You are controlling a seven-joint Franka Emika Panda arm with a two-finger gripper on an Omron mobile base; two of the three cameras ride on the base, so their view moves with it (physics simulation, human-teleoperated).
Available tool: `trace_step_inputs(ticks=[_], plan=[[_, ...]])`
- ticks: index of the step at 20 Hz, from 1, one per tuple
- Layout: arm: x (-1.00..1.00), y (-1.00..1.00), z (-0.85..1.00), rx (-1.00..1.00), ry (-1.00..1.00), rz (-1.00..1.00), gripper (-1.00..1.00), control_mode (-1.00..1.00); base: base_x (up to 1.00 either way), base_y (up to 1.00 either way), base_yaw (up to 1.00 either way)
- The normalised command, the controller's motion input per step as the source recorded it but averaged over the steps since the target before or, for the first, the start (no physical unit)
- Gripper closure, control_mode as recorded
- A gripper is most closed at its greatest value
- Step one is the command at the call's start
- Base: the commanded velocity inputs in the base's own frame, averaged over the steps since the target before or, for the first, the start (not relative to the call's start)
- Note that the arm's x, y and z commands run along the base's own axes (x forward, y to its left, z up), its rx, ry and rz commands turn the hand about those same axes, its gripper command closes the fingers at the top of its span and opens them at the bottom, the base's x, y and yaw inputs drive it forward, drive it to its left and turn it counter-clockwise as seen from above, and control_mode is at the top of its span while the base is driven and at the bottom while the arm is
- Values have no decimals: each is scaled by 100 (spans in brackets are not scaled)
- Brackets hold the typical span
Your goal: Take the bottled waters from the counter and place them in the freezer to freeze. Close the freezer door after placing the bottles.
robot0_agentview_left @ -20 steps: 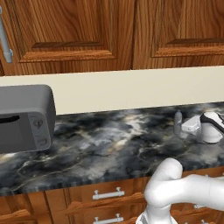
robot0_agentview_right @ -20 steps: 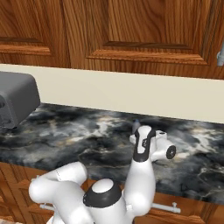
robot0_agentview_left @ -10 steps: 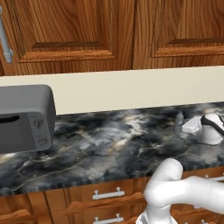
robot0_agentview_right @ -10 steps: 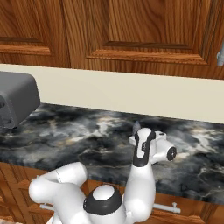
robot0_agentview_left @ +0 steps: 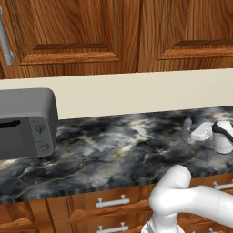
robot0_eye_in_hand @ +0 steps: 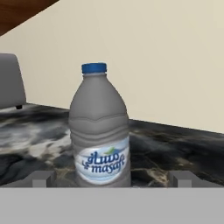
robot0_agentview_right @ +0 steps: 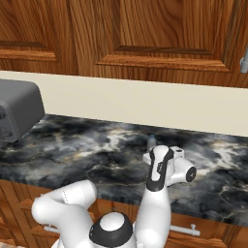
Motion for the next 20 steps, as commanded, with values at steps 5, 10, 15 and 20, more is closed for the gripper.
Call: trace_step_inputs(ticks=[5,10,15,20], plan=[[1,8,1,-2,-10,1,-100,-100,0,0,0],[4,17,0,-2,-3,1,-100,-100,0,0,0],[24,3,1,-2,0,0,-100,-100,0,0,0],[23,0,0,0,0,0,-100,-100,0,0,0]])
